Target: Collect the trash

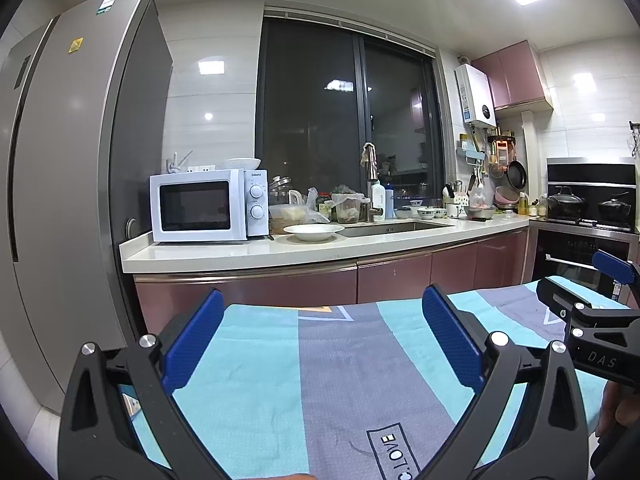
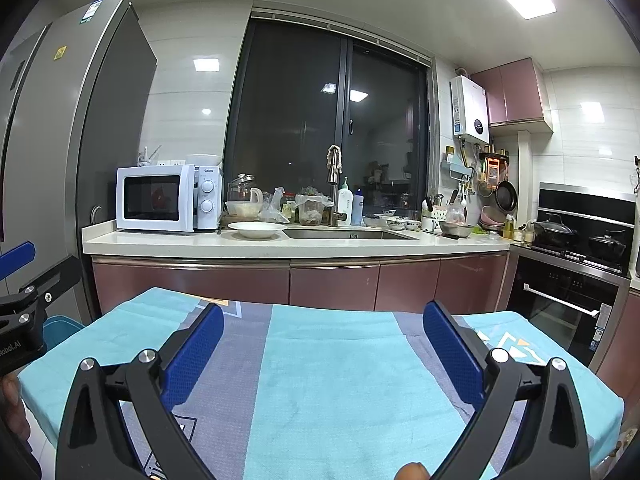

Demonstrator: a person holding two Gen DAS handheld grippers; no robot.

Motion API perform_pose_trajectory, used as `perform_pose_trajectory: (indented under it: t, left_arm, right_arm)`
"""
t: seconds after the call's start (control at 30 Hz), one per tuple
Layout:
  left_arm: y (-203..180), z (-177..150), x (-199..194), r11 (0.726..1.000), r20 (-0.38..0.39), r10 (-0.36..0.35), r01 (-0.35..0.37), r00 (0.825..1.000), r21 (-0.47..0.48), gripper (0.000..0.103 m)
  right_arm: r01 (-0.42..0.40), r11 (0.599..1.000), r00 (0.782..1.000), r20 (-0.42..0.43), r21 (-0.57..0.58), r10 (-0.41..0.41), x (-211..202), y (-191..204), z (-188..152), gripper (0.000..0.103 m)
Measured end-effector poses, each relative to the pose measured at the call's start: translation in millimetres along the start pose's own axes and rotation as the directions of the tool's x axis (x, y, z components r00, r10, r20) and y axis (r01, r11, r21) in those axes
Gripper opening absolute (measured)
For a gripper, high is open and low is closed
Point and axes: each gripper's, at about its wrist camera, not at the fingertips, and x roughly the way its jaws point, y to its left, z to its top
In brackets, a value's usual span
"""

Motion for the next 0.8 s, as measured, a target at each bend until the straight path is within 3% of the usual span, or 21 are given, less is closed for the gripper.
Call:
perform_pose_trajectory:
  t: [0.8]
  left_arm:
    - [-1.3, -0.3, 4.3, 1.000, 0.010, 0.006, -0.006, 1.000, 0.022, 0.098]
  right_arm:
    - [0.004, 1.000, 1.000, 0.006, -0.001, -0.004, -2.1, -2.2, -2.8, 0.096]
